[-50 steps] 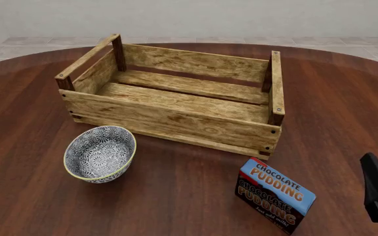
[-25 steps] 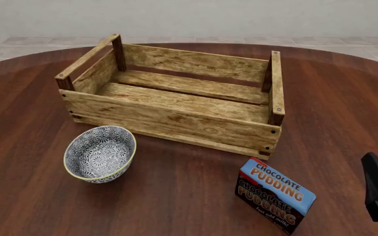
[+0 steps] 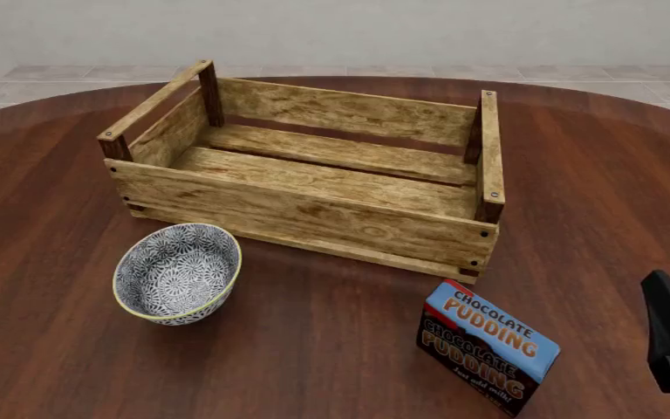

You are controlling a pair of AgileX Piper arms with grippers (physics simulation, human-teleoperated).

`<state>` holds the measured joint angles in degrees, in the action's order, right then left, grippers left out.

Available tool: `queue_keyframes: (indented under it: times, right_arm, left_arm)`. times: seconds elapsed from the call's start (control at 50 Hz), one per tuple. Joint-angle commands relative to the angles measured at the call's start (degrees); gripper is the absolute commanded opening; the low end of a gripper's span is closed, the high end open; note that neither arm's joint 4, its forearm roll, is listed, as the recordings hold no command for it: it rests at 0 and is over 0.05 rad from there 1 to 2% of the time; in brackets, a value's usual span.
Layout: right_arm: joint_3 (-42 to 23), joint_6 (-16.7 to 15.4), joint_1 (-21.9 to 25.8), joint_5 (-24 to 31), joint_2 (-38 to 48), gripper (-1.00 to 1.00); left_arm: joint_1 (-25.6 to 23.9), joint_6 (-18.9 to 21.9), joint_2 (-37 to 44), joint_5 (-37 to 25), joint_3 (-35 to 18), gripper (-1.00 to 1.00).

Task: Pick up the salad dressing and put it in the tray.

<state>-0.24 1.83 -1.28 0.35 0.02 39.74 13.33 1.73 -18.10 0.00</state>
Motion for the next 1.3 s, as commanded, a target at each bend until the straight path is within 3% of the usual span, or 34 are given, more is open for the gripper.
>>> queue_keyframes:
  times: [0.02, 0.4, 0.56, 1.1, 1.3]
  right_arm:
    - [0.06, 0.07, 0.02, 0.01, 0.0, 1.0]
    - [0.02, 0.22, 0.06, 0.01, 0.0, 1.0]
    - [0.06, 0.27, -0.05, -0.05, 0.0, 1.0]
    - [-0.09, 0.15, -0.17, 0.3, 0.0, 1.0]
    - [0.15, 0.09, -0.4, 0.05, 0.0, 1.0]
  left_arm:
    - [-2.8, 0.36, -0.86, 2.93, -0.05, -1.0]
    - [-8.66, -0.99, 0.49, 5.83, -2.84, -1.0]
    - [-12.5, 0.37, -0.28, 5.64, -5.82, -1.0]
    - [-18.69, 1.64, 5.26, 10.13, -16.79, -1.0]
    - [-24.1, 1.77, 6.24, 10.37, -20.87, -1.0]
